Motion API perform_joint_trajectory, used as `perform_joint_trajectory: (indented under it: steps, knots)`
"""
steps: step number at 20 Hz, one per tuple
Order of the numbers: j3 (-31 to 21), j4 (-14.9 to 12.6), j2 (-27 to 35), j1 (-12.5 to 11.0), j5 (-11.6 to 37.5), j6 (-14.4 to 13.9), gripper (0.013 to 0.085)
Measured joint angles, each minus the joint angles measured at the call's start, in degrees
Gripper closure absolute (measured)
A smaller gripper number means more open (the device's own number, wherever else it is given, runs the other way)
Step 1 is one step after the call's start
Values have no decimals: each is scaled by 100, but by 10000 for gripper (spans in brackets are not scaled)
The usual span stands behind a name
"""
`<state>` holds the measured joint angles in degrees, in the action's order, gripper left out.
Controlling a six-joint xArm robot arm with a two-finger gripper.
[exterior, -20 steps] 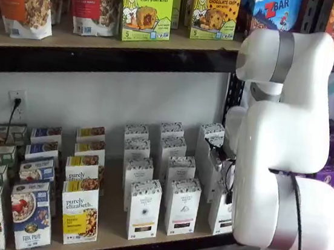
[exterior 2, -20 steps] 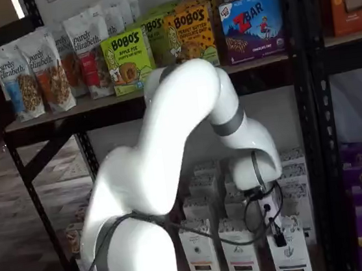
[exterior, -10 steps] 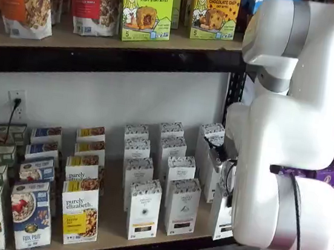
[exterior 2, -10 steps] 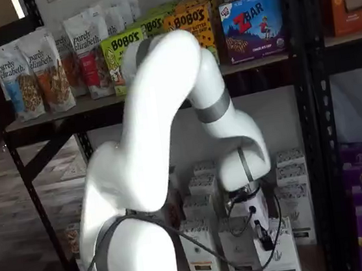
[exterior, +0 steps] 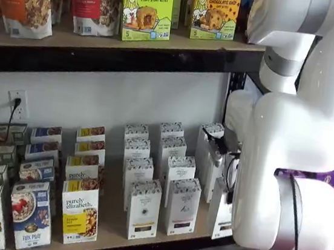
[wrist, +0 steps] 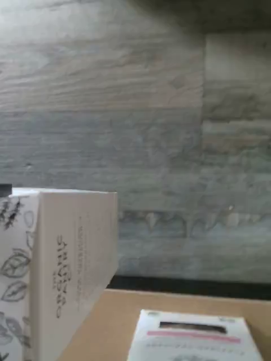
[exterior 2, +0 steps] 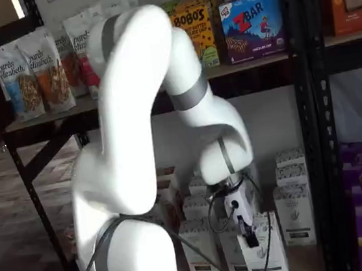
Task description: Pick up the white box with a green strip in the middle, on the bottom shelf, the sixth box from the left
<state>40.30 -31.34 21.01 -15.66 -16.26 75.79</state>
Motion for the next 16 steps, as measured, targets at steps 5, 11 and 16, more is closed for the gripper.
perform_joint_trajectory:
  steps: [5,11,16]
  knots:
    - [-595,470,-880,236,-283,249,490]
    - [-1039,1255,-1739,436,-560,826,490]
    - [-1237,1453,-2282,508,-764,973,490]
